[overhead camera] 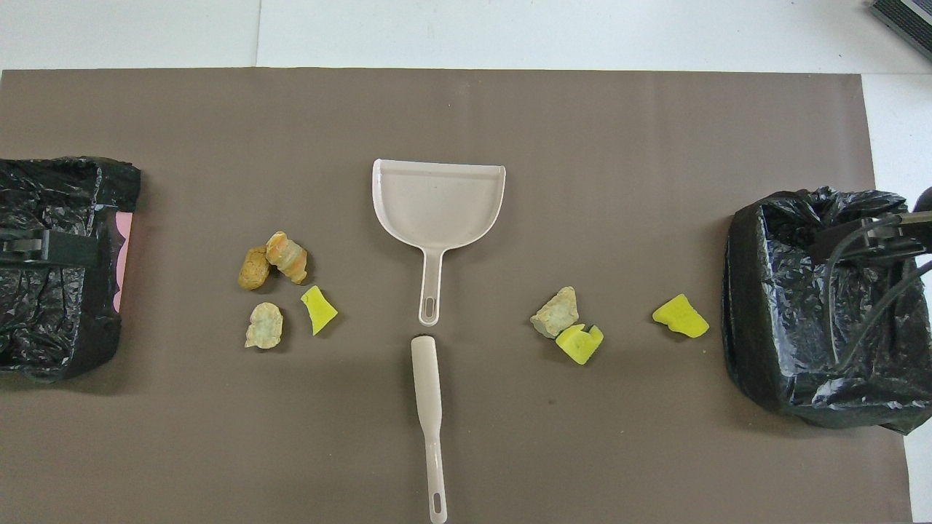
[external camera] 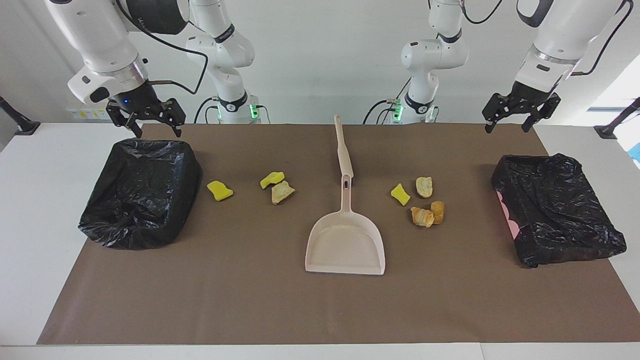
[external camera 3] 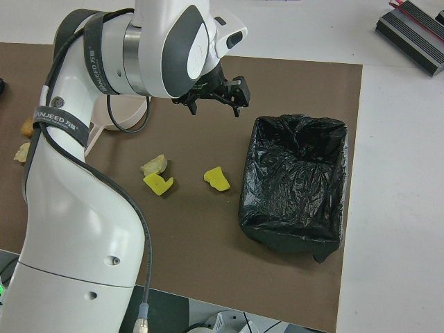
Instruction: Sweep and dump trash in bin
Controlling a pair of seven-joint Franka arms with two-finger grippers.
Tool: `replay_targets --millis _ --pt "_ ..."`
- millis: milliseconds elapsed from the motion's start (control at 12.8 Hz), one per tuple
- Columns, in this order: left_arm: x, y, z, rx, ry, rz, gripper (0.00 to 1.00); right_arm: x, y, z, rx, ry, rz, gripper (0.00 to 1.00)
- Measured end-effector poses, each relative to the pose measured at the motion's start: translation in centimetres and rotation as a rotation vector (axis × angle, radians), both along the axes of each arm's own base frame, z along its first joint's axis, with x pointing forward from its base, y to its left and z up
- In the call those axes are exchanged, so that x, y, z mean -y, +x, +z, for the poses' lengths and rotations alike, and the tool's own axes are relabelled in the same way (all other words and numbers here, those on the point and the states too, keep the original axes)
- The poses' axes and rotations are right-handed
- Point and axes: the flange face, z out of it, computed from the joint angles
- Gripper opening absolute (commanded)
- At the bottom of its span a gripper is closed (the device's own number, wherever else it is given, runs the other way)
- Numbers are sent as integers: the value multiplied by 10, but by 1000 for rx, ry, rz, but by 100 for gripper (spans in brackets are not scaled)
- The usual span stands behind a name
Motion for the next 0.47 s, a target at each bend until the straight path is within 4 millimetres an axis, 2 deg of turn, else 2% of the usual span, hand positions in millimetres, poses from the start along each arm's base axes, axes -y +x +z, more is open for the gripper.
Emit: replay_targets --millis 470 --pt "0 1 0 7 -1 1 100 0 0 0 -1 0 0 100"
